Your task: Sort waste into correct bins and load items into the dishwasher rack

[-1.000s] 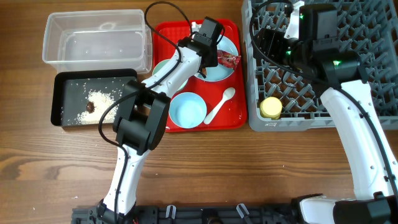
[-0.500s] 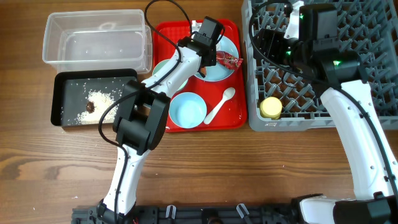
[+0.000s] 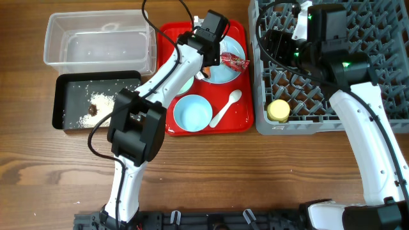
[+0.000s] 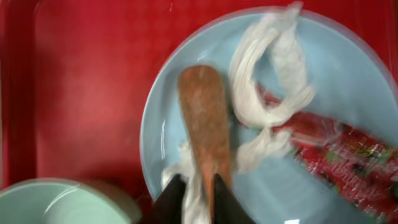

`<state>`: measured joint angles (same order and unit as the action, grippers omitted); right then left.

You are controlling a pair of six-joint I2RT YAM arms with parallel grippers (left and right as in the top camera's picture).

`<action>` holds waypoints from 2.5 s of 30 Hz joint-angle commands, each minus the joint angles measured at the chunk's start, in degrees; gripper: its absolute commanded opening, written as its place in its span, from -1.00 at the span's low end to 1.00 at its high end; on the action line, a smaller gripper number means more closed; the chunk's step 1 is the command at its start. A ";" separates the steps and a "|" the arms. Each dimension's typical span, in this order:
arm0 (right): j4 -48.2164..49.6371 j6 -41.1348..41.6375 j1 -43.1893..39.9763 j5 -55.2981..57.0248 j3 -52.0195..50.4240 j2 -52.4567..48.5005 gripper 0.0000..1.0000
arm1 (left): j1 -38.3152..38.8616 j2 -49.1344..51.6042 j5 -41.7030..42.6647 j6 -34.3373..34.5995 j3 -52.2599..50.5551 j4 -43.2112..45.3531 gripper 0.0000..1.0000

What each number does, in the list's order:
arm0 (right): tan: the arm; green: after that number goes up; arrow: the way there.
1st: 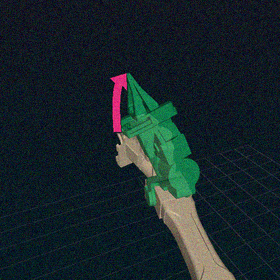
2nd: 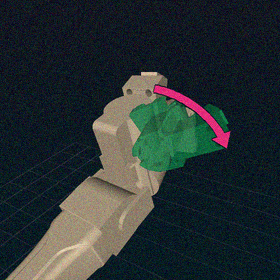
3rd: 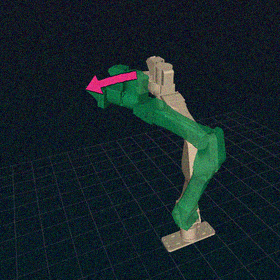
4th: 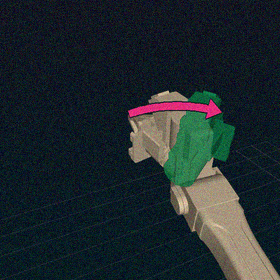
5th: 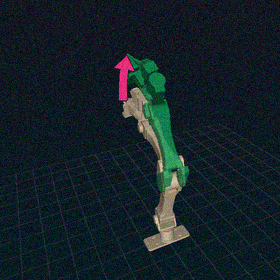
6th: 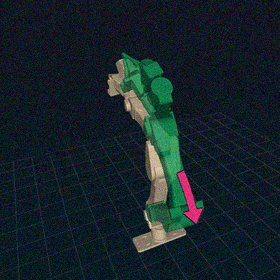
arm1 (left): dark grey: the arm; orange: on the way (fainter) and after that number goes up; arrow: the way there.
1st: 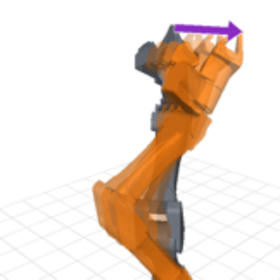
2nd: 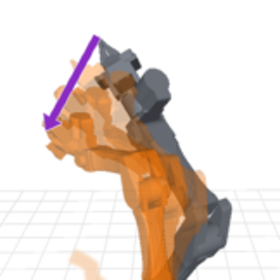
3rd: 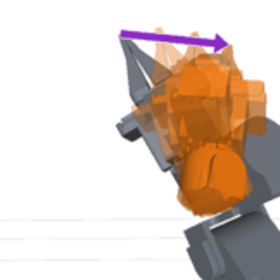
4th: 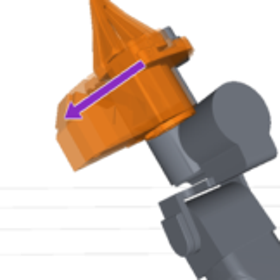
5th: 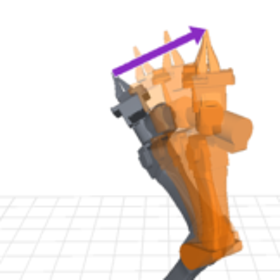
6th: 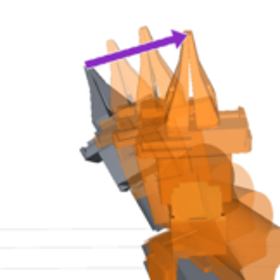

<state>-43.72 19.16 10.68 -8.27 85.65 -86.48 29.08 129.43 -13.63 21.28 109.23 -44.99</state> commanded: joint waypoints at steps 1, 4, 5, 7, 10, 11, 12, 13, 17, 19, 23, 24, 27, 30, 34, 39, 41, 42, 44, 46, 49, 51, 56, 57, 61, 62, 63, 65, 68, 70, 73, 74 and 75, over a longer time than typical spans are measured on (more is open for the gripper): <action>-0.07 -1.14 0.02 1.03 0.13 -0.33 0.79 | -0.48 -2.03 0.28 -0.07 0.92 -5.16 -0.35; -0.07 -1.14 0.02 1.01 0.13 -0.33 0.78 | -0.48 -1.90 0.31 -0.11 -0.20 -4.26 -0.32; -0.09 -1.14 0.02 1.01 0.13 -0.33 0.78 | -0.50 -1.79 0.28 -0.13 -1.05 -3.23 -0.30; -0.28 -1.14 0.02 1.01 0.13 -0.33 0.79 | -0.55 -1.46 0.31 -0.22 -2.19 -1.84 -0.27; -0.66 -1.14 0.02 1.01 0.13 -0.31 0.78 | -0.55 0.42 1.64 -2.03 -2.32 -1.01 -0.21; -0.68 -1.14 0.02 1.01 0.13 -0.33 0.79 | -0.55 0.79 1.57 -2.03 -2.32 -1.11 -0.19; -0.68 -1.14 0.02 1.01 0.13 -0.33 0.78 | -0.59 1.05 1.57 -2.01 -2.32 -1.07 -0.13; -0.68 -1.16 0.02 1.01 0.13 -0.33 0.78 | -0.61 1.05 1.55 -2.03 -2.32 -0.61 -0.10; -0.74 -1.14 0.02 1.01 0.13 -0.33 0.78 | -0.66 1.09 1.57 -2.01 -2.34 0.44 -0.19; -0.74 -1.14 0.02 1.01 0.13 -0.33 0.78 | -0.66 1.14 1.57 -2.01 -2.40 0.48 -0.24; -1.11 -1.16 0.02 1.01 0.13 -0.33 0.78 | -0.66 2.45 1.60 -2.03 -2.43 0.24 -0.29; -1.14 -1.16 0.02 1.03 0.13 -0.31 0.79 | -0.66 2.67 1.60 -2.03 -2.43 0.20 -0.32; -1.16 -1.16 0.02 1.01 0.13 -0.33 0.78 | -0.70 3.41 1.57 -2.05 -2.43 0.24 -0.38; -1.29 -1.14 0.02 1.01 0.13 -0.33 0.79 | -1.03 4.55 1.60 -2.03 -2.43 0.20 -0.45; -1.33 -1.16 0.02 1.01 0.13 -0.31 0.78 | -1.07 4.83 1.60 -2.03 -2.40 0.66 -0.78; -1.31 -1.16 0.02 1.03 0.13 -0.31 0.78 | -1.07 3.26 1.81 -2.01 -2.38 0.63 -0.92; -1.29 -1.14 0.02 1.01 0.13 -0.33 0.78 | -1.31 0.44 1.79 -2.05 -1.51 0.63 -0.92; -1.27 -1.11 0.02 1.01 0.13 -0.33 0.79 | -1.66 -1.14 1.79 -2.05 -0.70 0.63 -0.92; -1.09 -1.14 0.02 1.01 0.13 -0.33 0.78 | -2.86 -5.20 1.79 -2.05 1.20 0.68 -0.92; -0.94 -1.11 0.02 1.01 0.13 -0.33 0.78 | -4.68 -8.94 1.73 -2.05 1.64 1.60 -0.92; -0.68 -1.01 0.02 0.98 0.13 -0.33 0.78 | -9.88 -12.02 -1.95 -2.03 1.64 3.28 -0.92; -0.68 -0.98 0.02 0.98 0.13 -0.33 0.79 | -14.25 -11.69 -2.54 -2.03 1.55 3.37 -0.92; -0.70 -1.01 0.02 0.98 0.13 -0.33 0.79 | -24.72 -7.28 -0.57 -1.38 1.44 1.75 -0.86; -0.70 -1.01 0.02 0.98 0.13 -0.33 0.79 | -26.01 -6.47 1.16 -1.40 1.44 0.98 -0.60; -0.70 -1.03 0.02 0.98 0.13 -0.33 0.78 | -26.88 -6.29 2.91 -1.42 1.46 0.44 1.00; -0.72 -1.07 0.02 0.98 0.13 -0.33 0.79 | -26.67 -6.78 2.89 -2.01 1.46 0.39 0.99; -0.90 -1.11 0.02 0.98 0.13 -0.33 0.79 | -26.34 -7.50 3.04 -3.08 1.46 0.31 0.99; -1.55 -1.18 0.02 1.01 0.13 -0.33 0.79 | -22.99 -9.99 6.99 -5.86 1.46 0.28 1.00; -1.66 -1.16 0.02 1.01 0.13 -0.33 0.78 | -18.21 -10.16 8.70 -8.92 1.46 -0.81 0.80; -1.99 -1.18 0.02 1.01 0.13 -0.33 0.79 | -14.14 -9.07 8.70 -8.90 1.44 -1.84 0.73; -2.19 -1.20 0.02 1.01 0.13 -0.33 0.79 | -7.56 -5.22 8.68 -8.87 1.44 -1.99 0.68; -2.43 -1.18 0.02 0.98 0.13 -0.33 0.79 | -6.36 -4.02 8.68 -8.87 1.44 -2.23 0.62; -2.64 -1.18 0.02 1.01 0.13 -0.33 0.79 | -5.75 -3.34 8.68 -8.87 1.44 -2.43 0.57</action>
<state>-45.91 19.14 10.68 -8.27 85.65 -86.48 21.39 122.30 -5.45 13.56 110.85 -46.81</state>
